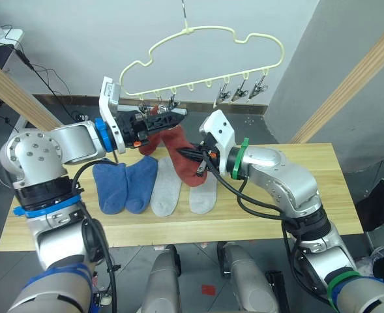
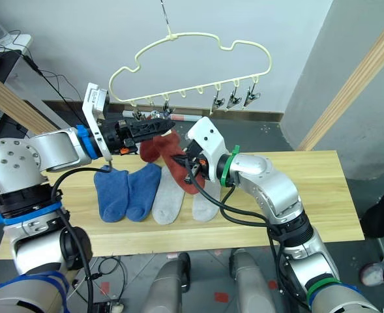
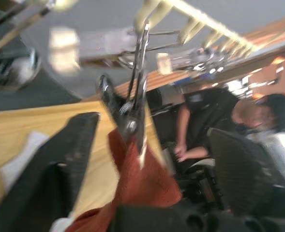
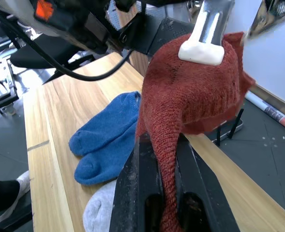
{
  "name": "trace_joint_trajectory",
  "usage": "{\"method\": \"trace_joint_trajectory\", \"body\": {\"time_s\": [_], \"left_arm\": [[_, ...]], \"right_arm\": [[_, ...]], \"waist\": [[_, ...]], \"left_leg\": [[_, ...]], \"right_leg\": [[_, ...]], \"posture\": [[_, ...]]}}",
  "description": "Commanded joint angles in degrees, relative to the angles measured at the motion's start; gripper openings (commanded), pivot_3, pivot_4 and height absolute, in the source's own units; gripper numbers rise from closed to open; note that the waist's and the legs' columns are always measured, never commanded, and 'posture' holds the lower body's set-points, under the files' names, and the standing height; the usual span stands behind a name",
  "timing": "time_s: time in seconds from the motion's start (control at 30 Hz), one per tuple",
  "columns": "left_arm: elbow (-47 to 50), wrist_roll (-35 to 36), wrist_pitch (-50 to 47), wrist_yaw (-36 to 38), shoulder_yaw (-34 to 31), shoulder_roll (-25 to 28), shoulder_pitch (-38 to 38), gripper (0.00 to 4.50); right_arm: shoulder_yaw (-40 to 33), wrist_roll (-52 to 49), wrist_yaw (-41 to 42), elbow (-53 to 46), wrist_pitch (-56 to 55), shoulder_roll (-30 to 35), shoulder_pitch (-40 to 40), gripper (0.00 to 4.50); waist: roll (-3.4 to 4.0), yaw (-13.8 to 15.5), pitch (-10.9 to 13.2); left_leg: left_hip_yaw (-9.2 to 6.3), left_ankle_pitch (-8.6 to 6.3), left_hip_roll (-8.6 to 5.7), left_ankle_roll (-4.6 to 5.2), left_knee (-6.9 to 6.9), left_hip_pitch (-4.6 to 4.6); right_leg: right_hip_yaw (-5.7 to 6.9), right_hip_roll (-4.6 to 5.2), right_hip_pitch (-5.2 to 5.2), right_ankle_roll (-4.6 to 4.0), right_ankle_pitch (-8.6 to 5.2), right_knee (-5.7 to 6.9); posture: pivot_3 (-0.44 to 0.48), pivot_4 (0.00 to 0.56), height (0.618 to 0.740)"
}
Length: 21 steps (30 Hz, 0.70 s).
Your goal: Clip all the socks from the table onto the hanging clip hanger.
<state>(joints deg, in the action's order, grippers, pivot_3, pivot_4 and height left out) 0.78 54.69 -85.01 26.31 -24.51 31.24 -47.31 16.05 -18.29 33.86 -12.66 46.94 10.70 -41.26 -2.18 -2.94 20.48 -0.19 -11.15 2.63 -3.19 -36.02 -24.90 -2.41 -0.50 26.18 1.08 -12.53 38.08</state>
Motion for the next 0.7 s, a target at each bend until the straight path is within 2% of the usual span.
{"method": "trace_joint_trajectory", "body": {"time_s": [0.03, 0.33, 0.47, 0.6, 0.7], "left_arm": [[5.0, -1.5, 4.4, 2.6, 2.9, 2.5, 3.3, 4.50], [8.4, -6.1, 15.6, 5.3, 8.5, 4.0, 9.0, 4.50], [10.8, -7.7, 19.6, 5.7, 10.2, 3.7, 11.2, 4.50], [16.0, -14.8, 30.4, 5.1, 14.2, 3.0, 15.7, 4.50], [15.3, -18.5, 38.8, 2.1, 14.0, -1.7, 15.7, 4.50]], "right_arm": [[-0.4, -1.0, 0.5, -0.8, -1.1, -0.5, 0.7, 1.18], [-2.1, -1.5, 2.4, -6.0, -0.7, 5.9, 5.6, 4.40], [-2.6, -0.8, 1.8, -8.6, -1.8, 8.9, 7.4, 4.45], [-9.0, -7.4, 2.2, -15.4, 1.3, 9.9, 9.7, 4.45], [-12.8, -11.2, 0.1, -18.0, 1.6, 7.7, 10.0, 4.45]], "waist": [[0.00, 0.1, 0.0], [0.00, 1.2, 0.0], [0.00, 1.2, 0.0], [0.00, 1.1, 0.0], [0.00, 1.2, 0.0]], "left_leg": [[-0.01, 0.00, -0.01, 0.01, 0.00, 0.00], [0.02, -0.05, -0.03, 0.08, -0.02, -0.03], [0.03, -0.05, -0.03, 0.09, -0.02, -0.05], [0.01, -0.05, 0.01, 0.09, 0.01, -0.04], [0.02, -0.05, 0.02, 0.09, -0.02, -0.05]], "right_leg": [[0.01, 0.01, 0.00, 0.00, 0.00, 0.00], [0.00, 0.01, 0.00, 0.00, -0.01, -0.07], [-0.02, 0.02, 0.00, 0.00, -0.01, -0.10], [-0.02, -0.02, 0.00, 0.00, -0.01, -0.10], [-0.03, -0.02, 0.00, 0.00, -0.01, -0.09]], "posture": [[-0.012, 0.354, 0.740], [-0.017, 0.361, 0.740], [-0.024, 0.360, 0.740], [-0.028, 0.357, 0.740], [-0.037, 0.359, 0.740]]}}
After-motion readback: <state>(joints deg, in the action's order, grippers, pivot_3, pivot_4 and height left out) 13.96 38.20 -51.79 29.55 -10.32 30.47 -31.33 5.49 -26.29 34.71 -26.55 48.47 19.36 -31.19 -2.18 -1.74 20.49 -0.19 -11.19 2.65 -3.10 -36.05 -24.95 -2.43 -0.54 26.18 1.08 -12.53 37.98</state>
